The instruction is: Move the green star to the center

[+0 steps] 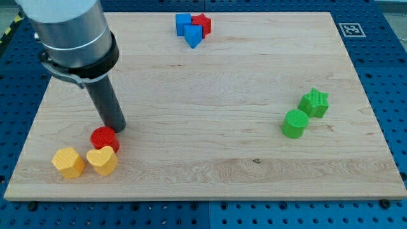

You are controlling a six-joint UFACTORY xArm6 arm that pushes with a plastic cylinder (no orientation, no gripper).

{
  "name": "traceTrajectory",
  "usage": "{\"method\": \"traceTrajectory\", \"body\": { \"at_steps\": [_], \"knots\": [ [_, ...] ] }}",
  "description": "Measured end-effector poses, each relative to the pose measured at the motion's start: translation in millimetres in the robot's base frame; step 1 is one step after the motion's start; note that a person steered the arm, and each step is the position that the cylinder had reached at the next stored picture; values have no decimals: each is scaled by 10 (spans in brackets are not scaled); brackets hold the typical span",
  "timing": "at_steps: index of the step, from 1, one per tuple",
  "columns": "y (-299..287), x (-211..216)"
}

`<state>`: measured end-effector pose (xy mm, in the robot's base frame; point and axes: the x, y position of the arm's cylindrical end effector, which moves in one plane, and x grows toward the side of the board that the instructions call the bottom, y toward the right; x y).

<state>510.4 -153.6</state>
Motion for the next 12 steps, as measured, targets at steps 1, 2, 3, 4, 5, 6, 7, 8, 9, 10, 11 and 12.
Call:
{"method": "traceTrajectory", "body": {
  "at_steps": [1, 2, 3, 4, 5, 6, 7, 8, 9, 10, 11, 12],
  "knots": [
    [74, -108],
    [766, -478],
    [1543, -808],
    [2247, -1012],
    [3013, -1191],
    [3681, -1110],
    [3984, -815],
    [3918, -489],
    [3634, -432],
    [3380, -438],
    [3156, -438],
    [2896, -472]
  ]
}}
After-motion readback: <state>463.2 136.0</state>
